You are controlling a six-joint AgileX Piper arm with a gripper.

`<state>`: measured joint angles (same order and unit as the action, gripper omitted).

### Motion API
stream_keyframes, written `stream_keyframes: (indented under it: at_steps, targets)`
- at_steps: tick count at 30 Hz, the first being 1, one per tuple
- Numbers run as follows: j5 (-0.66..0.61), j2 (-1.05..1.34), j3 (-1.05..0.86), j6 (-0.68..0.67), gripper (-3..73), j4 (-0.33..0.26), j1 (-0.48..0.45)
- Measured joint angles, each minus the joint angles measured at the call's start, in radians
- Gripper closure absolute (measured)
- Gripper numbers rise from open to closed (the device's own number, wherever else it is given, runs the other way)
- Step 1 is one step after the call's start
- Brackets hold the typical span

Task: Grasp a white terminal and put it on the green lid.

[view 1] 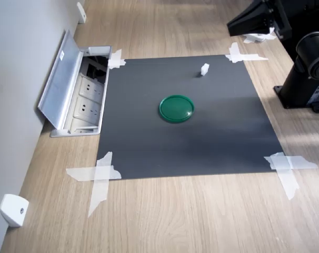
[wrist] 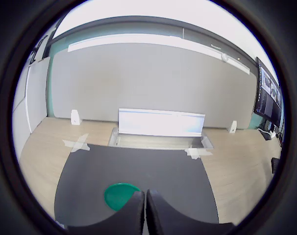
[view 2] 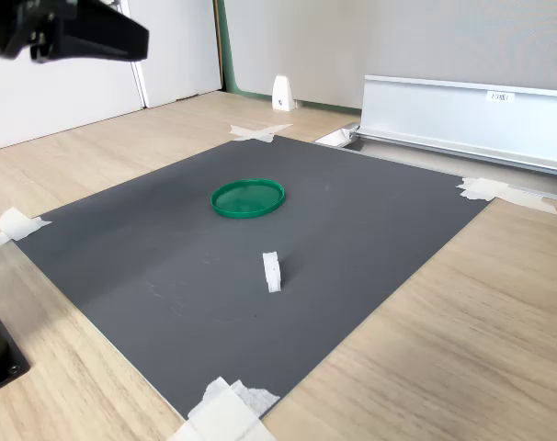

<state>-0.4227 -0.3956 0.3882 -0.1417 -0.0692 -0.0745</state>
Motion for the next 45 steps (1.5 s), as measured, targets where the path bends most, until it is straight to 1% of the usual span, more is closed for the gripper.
stream_keyframes:
  at_steps: [3, 7, 14, 18, 21, 23, 27, 30, 33, 36, 38, 41, 44, 45]
  targets:
    - [-0.061, -0.111, 0.066, -0.016, 70.4, 0.013, 0.000]
    - [-0.193, -0.243, 0.166, -0.089, 70.4, 0.052, 0.000]
    - [-0.374, -0.425, 0.307, -0.154, 70.4, 0.077, 0.000]
    - [-0.467, -0.494, 0.351, -0.249, 70.4, 0.095, -0.009]
    - [-0.496, -0.531, 0.365, -0.377, 70.4, 0.078, -0.072]
    - [-0.502, -0.547, 0.372, -0.471, 70.4, 0.063, -0.138]
    - [-0.526, -0.573, 0.385, -0.700, 70.4, 0.029, -0.270]
    - [-0.573, -0.594, 0.404, -0.888, 70.2, -0.009, -0.353]
    - [-0.643, -0.615, 0.436, -1.070, 68.1, -0.058, -0.434]
    - [-0.720, -0.641, 0.478, -1.212, 62.0, -0.105, -0.516]
    - [-0.742, -0.657, 0.506, -1.279, 54.5, -0.120, -0.559]
    - [-0.748, -0.685, 0.540, -1.334, 38.8, -0.119, -0.595]
    - [-0.754, -0.715, 0.572, -1.351, 22.2, -0.112, -0.600]
    - [-0.760, -0.721, 0.581, -1.351, 18.4, -0.112, -0.600]
